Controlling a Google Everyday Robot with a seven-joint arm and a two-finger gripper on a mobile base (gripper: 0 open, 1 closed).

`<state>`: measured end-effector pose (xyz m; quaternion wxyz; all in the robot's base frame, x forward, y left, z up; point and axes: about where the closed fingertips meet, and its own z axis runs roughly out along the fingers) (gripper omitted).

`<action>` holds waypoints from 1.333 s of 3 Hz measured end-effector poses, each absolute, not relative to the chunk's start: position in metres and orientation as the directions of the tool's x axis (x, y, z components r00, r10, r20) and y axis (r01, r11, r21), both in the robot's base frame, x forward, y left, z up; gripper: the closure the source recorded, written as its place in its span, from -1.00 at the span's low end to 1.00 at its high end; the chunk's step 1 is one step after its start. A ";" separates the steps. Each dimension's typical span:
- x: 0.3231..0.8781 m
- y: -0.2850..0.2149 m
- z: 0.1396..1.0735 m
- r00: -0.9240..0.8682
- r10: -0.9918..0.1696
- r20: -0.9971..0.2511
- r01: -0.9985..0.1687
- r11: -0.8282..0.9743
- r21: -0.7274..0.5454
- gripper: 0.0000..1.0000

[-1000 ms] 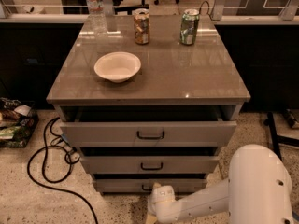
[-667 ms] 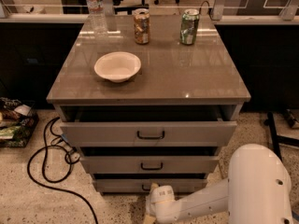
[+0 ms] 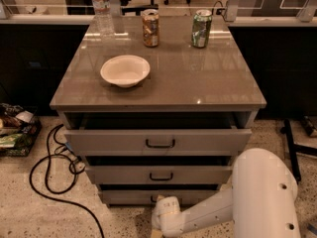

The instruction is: Open bottom drawer

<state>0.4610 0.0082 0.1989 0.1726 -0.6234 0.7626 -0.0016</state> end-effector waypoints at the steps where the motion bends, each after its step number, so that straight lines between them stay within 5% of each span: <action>1: 0.455 0.011 0.196 -0.127 -0.965 -0.228 -0.958 0.180 -0.225 -1.00; 4: 0.461 0.018 0.187 -0.031 -0.983 -0.179 -0.966 0.075 -0.246 -1.00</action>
Offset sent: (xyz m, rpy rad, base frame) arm -0.0103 0.0080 -0.0053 -0.0905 -0.0126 0.1047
